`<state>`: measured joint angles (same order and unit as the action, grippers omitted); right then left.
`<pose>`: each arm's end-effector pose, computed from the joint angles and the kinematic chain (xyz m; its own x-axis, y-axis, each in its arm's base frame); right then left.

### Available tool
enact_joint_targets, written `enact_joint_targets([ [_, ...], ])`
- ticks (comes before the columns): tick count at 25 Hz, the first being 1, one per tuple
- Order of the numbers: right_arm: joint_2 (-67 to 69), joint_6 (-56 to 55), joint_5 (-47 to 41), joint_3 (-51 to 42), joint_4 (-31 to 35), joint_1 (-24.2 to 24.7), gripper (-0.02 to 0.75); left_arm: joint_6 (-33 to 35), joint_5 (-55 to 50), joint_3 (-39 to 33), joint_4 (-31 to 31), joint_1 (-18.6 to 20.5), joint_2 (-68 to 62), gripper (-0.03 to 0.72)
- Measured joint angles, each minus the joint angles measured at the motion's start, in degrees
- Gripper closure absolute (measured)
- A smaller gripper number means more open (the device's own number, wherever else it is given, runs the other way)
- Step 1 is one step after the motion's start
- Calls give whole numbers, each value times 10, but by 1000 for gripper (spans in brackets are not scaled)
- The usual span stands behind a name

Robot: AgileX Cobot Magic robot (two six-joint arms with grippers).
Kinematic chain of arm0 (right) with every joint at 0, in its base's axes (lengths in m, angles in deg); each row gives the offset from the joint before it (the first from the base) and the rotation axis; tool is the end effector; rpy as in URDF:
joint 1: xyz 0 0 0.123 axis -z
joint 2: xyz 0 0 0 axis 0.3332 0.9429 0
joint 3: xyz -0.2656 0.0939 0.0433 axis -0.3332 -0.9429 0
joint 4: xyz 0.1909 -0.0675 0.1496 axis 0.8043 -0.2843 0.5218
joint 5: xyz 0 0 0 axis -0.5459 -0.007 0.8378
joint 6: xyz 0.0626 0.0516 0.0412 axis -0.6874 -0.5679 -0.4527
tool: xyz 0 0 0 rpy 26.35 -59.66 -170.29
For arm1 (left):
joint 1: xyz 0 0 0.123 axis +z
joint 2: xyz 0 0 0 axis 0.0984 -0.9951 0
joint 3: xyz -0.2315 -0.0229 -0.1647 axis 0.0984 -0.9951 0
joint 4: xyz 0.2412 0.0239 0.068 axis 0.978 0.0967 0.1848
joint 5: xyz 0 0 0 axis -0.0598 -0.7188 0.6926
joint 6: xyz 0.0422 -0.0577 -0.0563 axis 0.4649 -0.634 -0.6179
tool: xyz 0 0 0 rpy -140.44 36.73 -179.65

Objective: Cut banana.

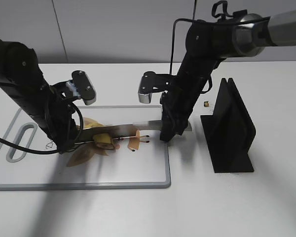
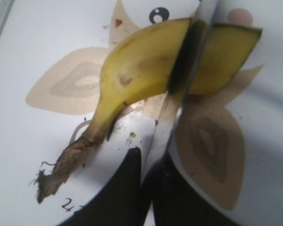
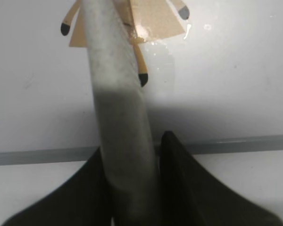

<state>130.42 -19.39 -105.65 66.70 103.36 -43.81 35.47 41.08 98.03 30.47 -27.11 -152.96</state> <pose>0.3955 0.2124 0.1088 -0.2529 -0.9130 -0.3202 -0.9661 0.2206 0.1342 0.3201 -0.1389 0.1286 -0.3679 0.8923 -0.2615 0.9139 0.3989 0.0753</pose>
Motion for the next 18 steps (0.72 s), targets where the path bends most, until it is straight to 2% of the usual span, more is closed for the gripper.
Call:
enact_joint_targets([
  [18,-33,-6,-17,15,-3,-1,519,4,-37,26,-26,6,-23,651],
])
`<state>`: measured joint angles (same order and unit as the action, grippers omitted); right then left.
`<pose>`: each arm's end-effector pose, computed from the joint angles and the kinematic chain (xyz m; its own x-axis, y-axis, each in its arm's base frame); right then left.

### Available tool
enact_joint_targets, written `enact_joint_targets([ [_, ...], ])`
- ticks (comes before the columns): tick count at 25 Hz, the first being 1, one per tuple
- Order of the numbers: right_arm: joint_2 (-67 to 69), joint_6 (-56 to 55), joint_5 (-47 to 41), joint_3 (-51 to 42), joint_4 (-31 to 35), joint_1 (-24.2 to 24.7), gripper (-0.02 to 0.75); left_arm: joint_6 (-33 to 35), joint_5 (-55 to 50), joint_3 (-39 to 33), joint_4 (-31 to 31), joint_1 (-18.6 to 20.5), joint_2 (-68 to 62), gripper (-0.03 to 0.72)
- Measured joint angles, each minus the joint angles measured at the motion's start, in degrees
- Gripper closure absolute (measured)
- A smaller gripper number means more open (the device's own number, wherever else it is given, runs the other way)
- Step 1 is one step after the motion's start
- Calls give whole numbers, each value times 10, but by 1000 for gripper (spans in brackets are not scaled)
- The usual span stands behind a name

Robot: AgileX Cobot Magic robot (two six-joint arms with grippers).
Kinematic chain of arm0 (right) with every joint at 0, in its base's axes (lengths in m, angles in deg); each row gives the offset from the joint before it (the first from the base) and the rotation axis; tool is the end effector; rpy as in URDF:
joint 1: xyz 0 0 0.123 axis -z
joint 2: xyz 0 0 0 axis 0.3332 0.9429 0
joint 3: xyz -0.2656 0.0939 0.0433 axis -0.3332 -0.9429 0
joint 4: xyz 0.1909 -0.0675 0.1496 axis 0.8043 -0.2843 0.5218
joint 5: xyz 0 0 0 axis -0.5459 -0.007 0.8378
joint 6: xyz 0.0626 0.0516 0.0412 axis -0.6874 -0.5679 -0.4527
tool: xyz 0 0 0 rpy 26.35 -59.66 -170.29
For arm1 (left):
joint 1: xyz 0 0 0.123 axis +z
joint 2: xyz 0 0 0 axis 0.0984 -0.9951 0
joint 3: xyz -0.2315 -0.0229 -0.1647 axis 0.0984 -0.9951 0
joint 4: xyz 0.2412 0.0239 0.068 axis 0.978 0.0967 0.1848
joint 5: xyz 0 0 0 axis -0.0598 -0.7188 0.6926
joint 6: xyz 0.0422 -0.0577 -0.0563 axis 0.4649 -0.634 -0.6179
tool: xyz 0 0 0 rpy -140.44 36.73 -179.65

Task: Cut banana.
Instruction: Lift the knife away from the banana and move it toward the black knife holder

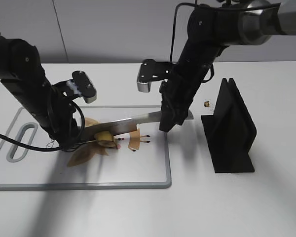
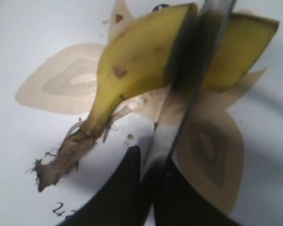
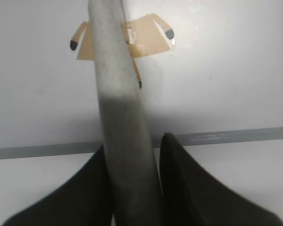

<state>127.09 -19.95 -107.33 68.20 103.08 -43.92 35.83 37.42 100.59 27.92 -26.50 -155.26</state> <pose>0.3970 0.2143 0.1409 -0.2315 -0.9059 -0.3547 -0.9728 0.2123 0.0928 0.3259 -0.1409 0.1235 -0.4059 0.8783 -0.2526 0.9071 0.4208 0.0057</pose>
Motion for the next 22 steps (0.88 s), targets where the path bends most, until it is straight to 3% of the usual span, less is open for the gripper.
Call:
enact_joint_targets([
  [9,-15,-6,-16,1,3,-1,521,3,-7,4,-4,0,3,651],
  [14,-24,-4,-51,1,10,-2,519,-3,-66,3,-16,-3,23,653],
  [22,-67,-3,-58,1,31,-3,519,-9,-95,2,17,-3,106,665],
])
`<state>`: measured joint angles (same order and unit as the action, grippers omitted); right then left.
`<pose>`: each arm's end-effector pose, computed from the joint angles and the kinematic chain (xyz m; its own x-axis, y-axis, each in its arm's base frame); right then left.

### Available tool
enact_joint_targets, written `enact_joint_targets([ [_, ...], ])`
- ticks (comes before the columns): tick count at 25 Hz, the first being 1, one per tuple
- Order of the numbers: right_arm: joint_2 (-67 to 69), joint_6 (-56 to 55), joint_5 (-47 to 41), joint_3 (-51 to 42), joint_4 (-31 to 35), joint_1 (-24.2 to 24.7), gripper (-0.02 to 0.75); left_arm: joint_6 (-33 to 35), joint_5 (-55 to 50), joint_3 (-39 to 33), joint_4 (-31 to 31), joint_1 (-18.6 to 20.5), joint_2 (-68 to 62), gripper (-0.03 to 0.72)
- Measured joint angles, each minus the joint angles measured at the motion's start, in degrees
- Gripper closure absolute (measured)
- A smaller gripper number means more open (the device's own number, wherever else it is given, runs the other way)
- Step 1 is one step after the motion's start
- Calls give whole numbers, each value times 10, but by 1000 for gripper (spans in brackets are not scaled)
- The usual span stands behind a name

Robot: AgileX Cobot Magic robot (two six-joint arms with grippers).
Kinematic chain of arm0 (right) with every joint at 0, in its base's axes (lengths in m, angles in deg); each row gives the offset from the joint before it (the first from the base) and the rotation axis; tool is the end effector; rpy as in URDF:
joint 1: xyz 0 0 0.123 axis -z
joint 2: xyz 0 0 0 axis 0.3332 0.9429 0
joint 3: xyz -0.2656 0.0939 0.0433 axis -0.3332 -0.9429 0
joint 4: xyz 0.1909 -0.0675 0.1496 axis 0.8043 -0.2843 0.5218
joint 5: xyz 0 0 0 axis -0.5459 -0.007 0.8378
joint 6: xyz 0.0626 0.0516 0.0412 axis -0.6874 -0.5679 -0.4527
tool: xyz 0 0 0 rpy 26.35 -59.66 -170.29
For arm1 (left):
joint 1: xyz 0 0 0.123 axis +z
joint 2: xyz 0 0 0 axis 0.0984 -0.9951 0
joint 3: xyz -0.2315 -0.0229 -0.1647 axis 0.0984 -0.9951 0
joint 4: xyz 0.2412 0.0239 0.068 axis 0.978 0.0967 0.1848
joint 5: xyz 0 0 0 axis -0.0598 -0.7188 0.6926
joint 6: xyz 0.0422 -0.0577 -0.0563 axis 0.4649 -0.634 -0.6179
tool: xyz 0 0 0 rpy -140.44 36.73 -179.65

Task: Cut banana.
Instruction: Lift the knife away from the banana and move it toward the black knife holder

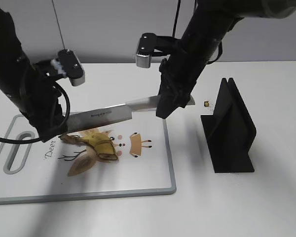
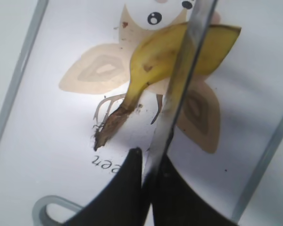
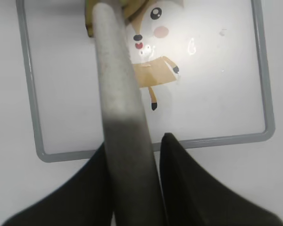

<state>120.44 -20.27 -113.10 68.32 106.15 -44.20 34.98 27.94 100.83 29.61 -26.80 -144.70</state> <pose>0.3817 0.2161 0.1939 -0.2179 -0.8821 -0.4177 -0.9758 0.1879 0.1123 0.3062 -0.1368 0.1854 -0.3603 0.8910 -0.2764 0.9249 0.3798 0.0189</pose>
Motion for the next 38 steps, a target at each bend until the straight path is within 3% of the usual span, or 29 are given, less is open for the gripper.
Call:
enact_joint_targets([
  [15,-125,45,-52,4,24,-1,542,-1,-45,-2,6,-4,180,652],
  [18,-131,48,-63,4,26,0,552,-11,-41,-2,2,-3,198,547],
  [22,-131,38,-71,4,15,3,575,-20,-39,-3,3,0,215,282],
  [25,-138,33,-73,4,4,6,575,-24,-40,-4,3,0,229,142],
  [28,-152,13,-74,4,4,6,575,-55,-40,-4,15,3,241,105],
  [31,-165,-28,-76,4,1,6,575,-137,-41,-4,52,19,250,96],
  [34,-176,-118,-76,4,-24,6,575,-214,-59,-4,76,49,255,96],
  [38,-193,-252,-78,4,-72,6,575,-267,-111,-5,76,92,264,97],
])
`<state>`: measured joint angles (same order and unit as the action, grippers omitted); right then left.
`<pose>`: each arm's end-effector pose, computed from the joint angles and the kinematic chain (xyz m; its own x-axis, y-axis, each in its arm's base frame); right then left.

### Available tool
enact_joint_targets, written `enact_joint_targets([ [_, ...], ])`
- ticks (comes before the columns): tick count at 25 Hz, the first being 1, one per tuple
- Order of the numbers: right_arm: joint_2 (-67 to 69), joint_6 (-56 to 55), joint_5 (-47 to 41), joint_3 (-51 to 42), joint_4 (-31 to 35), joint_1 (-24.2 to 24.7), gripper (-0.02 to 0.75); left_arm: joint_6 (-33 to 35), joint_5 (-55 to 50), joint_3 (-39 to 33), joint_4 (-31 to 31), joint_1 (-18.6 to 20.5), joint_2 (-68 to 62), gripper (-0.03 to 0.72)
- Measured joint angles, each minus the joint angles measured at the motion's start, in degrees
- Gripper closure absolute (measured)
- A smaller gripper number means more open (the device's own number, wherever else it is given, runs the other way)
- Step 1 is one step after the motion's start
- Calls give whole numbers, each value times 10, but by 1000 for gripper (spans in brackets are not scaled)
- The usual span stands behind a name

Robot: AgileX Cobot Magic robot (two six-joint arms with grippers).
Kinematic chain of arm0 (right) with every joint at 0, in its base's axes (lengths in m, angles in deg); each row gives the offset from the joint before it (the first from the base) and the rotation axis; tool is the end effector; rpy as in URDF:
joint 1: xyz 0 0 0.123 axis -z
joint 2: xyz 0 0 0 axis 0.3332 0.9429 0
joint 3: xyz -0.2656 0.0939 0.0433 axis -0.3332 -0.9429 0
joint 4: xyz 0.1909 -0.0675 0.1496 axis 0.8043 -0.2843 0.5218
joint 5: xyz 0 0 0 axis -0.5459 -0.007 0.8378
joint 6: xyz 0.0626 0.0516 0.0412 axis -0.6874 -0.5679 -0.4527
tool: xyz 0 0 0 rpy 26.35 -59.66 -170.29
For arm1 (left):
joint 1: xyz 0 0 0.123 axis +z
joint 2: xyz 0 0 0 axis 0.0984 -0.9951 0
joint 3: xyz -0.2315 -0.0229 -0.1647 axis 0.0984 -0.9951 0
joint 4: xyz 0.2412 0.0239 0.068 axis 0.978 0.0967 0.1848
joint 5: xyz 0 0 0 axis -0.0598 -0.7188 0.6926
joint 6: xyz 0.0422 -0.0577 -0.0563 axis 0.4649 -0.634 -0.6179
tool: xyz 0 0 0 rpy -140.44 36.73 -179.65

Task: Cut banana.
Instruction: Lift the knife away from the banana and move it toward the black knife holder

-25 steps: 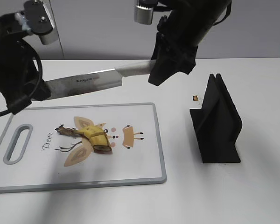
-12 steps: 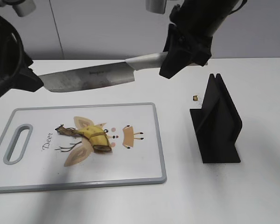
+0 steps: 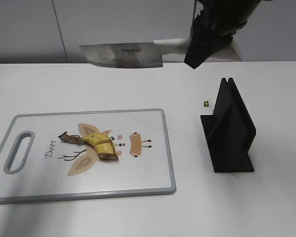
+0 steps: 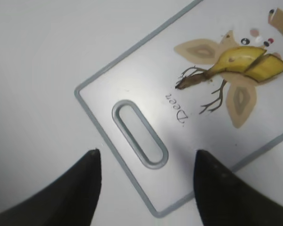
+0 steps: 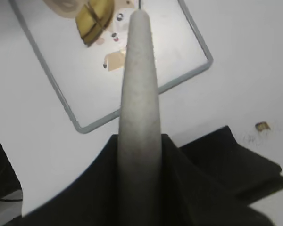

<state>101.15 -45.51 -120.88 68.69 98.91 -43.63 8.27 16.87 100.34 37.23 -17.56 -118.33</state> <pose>0.3331 0.1812 0.3277 -0.4668 -0.7594 -0.4532 -0.8675 0.4927 0.0680 0.2489 -0.0627 0.3144 -0.6864 0.5803 -0.4383 0.6053 0.7900 0.0980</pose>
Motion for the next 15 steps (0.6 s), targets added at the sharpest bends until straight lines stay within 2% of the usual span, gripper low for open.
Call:
enact_joint_targets([
  [5,-35,-111,-1,-6,-16,0,575,-47,-79,-10,0,44,20,97],
  [8,-67,-155,-1,-28,-16,0,575,-57,-88,-52,0,63,40,98],
  [15,-160,-245,-3,-109,-16,0,575,-61,-63,-172,-21,68,137,98],
])
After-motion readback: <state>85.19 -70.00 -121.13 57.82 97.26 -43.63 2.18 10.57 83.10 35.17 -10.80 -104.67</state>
